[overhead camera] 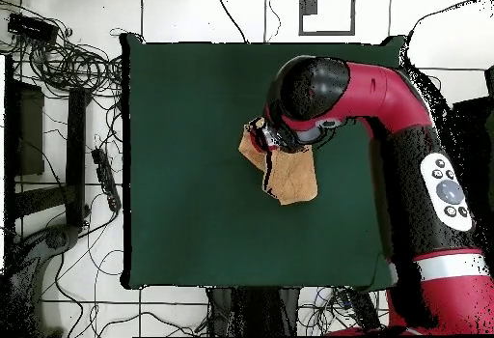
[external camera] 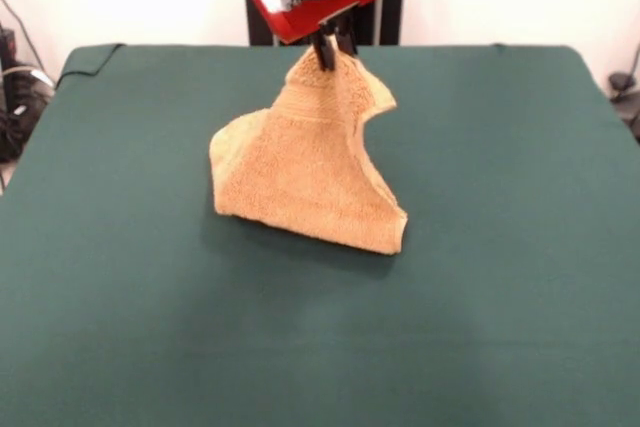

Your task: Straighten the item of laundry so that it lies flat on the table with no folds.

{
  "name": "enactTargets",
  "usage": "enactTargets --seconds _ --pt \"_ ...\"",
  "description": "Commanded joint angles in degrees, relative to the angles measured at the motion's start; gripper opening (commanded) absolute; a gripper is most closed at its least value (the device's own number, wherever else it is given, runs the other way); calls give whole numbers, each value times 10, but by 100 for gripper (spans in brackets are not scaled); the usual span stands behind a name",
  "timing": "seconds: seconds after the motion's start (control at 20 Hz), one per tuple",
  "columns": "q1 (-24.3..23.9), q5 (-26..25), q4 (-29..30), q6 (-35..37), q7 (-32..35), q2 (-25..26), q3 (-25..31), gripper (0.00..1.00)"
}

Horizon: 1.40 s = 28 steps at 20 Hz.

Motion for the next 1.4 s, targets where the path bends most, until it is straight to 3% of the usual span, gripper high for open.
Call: enactTargets --seconds 0.05,0.55,0.9,1.4 --pt "24 -20 -42 121 -170 -13 64 0" --pt "29 -55 -117 205 -206 -10 82 0" --pt "30 -103 -207 280 -258 23 103 0" --pt "36 -148 -310 334 -329 64 120 0"
